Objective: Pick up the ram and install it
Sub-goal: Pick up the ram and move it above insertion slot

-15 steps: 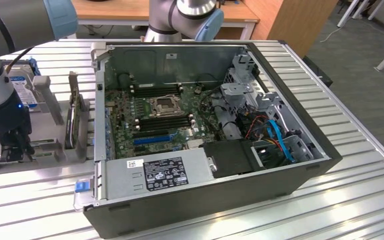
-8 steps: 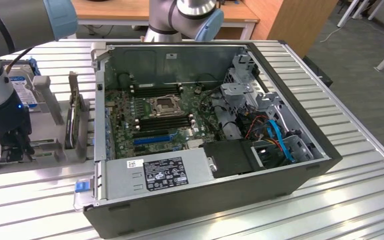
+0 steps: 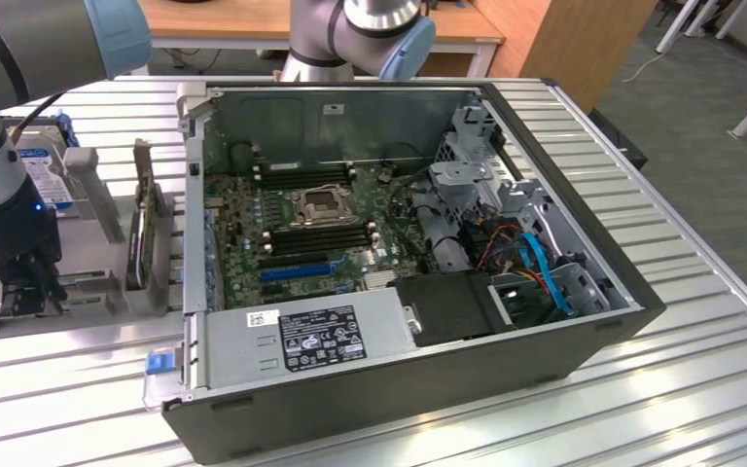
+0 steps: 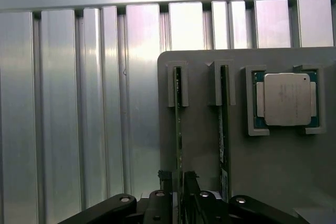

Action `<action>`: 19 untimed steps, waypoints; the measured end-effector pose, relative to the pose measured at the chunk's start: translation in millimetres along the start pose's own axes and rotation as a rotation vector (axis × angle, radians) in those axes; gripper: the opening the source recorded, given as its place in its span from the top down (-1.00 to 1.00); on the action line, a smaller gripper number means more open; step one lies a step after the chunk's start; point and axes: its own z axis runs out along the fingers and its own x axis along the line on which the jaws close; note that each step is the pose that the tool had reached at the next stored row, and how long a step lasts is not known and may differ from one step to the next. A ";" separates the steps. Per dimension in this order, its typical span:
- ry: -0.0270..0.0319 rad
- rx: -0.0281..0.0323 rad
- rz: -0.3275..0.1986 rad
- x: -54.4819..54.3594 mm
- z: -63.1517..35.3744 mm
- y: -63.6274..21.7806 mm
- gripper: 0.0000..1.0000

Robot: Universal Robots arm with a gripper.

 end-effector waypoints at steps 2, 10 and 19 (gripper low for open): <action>-0.0001 0.0000 0.000 0.0 0.0 0.0 0.56; 0.0000 0.0000 0.000 0.0 0.0 0.0 0.70; 0.0000 0.0000 0.000 0.0 0.0 0.0 0.76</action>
